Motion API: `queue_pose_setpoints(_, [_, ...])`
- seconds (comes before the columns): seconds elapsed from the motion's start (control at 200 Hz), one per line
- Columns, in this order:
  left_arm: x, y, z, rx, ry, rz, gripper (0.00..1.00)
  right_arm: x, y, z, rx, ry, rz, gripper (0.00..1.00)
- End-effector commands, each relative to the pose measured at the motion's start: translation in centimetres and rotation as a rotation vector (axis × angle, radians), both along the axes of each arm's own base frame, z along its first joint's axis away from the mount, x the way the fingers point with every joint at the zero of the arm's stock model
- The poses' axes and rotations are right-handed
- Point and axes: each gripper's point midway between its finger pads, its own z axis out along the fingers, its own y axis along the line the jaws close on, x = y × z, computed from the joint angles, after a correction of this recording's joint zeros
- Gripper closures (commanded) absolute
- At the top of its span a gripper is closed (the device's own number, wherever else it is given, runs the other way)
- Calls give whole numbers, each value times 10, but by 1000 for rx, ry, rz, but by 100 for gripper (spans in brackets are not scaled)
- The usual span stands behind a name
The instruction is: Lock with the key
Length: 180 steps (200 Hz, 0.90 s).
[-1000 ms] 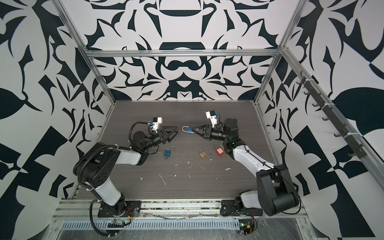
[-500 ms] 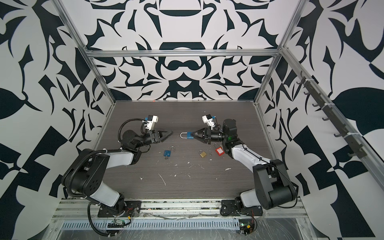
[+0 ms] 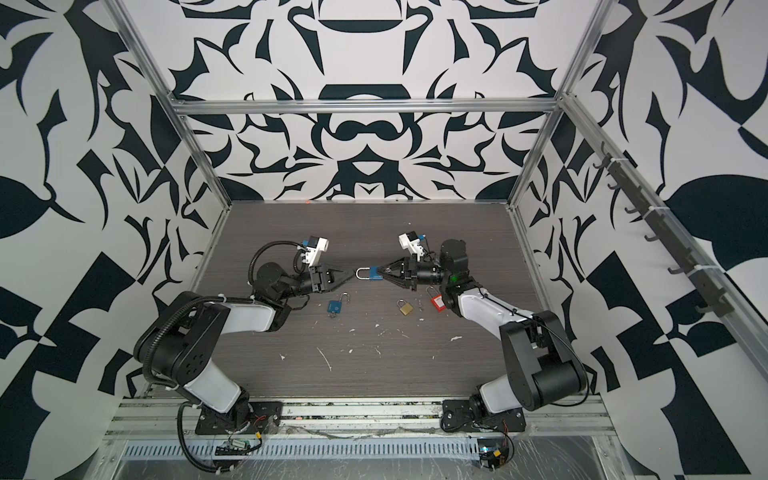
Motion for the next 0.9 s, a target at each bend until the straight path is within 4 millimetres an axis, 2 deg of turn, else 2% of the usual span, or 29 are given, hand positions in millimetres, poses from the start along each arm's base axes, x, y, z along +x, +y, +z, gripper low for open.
queue_pose_setpoints(0.0, [2,-6,5,-17,-22,-8,62,5,4,26,35,-114,6,100])
queue_pose_setpoints(0.45, [5,-10,6,-22,-2,-24,87,10,6,20,17,-126,-1,100])
queue_pose_setpoints(0.68, [4,-10,14,-37,16,-31,100,3,11,24,18,-202,19,100])
queue_pose_setpoints(0.895, [0,-8,28,-62,46,-39,100,-3,8,24,-46,-307,2,100])
